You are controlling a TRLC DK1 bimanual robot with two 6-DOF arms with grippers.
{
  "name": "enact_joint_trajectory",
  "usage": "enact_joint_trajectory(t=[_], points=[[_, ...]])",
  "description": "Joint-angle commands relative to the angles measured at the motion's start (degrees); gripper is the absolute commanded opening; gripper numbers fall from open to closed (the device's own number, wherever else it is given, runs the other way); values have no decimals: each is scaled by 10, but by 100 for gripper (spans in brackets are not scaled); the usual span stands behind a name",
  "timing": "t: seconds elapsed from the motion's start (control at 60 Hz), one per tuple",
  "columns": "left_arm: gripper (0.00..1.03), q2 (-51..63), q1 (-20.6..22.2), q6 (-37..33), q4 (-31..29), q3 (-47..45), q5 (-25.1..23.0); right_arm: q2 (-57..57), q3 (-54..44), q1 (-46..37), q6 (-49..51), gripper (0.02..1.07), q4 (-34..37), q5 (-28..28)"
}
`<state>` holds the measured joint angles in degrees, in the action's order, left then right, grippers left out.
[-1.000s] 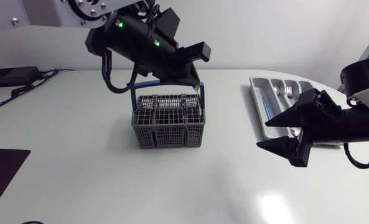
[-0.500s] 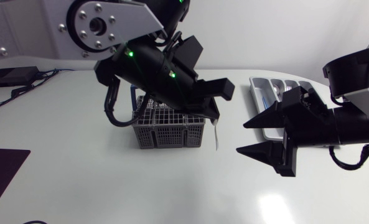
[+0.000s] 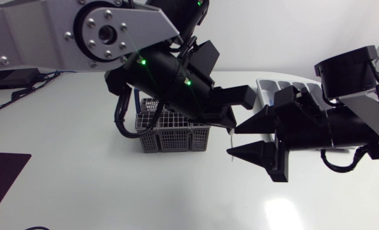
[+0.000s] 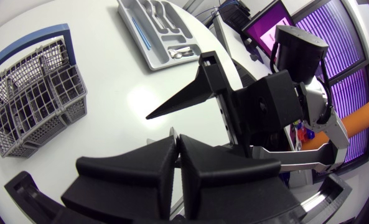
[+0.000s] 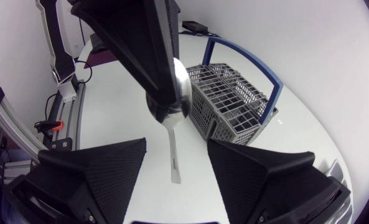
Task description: Unload the cutlery basket into the drawer organizer.
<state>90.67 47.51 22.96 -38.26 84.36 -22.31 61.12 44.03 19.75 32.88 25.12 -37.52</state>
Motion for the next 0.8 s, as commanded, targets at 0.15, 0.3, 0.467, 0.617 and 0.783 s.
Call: enact_joint_trajectory(t=[0.15, 0.3, 0.467, 0.617, 0.783], points=[[6, -3, 5, 13, 5, -2, -14, 17, -2, 11, -23, 45, -16, 1], [6, -3, 5, 13, 5, -2, -14, 20, -4, 13, -24, 28, -22, 1], [6, -3, 5, 14, 5, -2, -17, 20, -6, 13, -20, 8, -23, 1], [15, -4, 5, 14, 5, 0, -17, 21, -9, 19, -19, 7, -20, 0], [77, -6, -4, 22, 5, 6, -17, 22, -14, 22, -12, 7, -15, -2]])
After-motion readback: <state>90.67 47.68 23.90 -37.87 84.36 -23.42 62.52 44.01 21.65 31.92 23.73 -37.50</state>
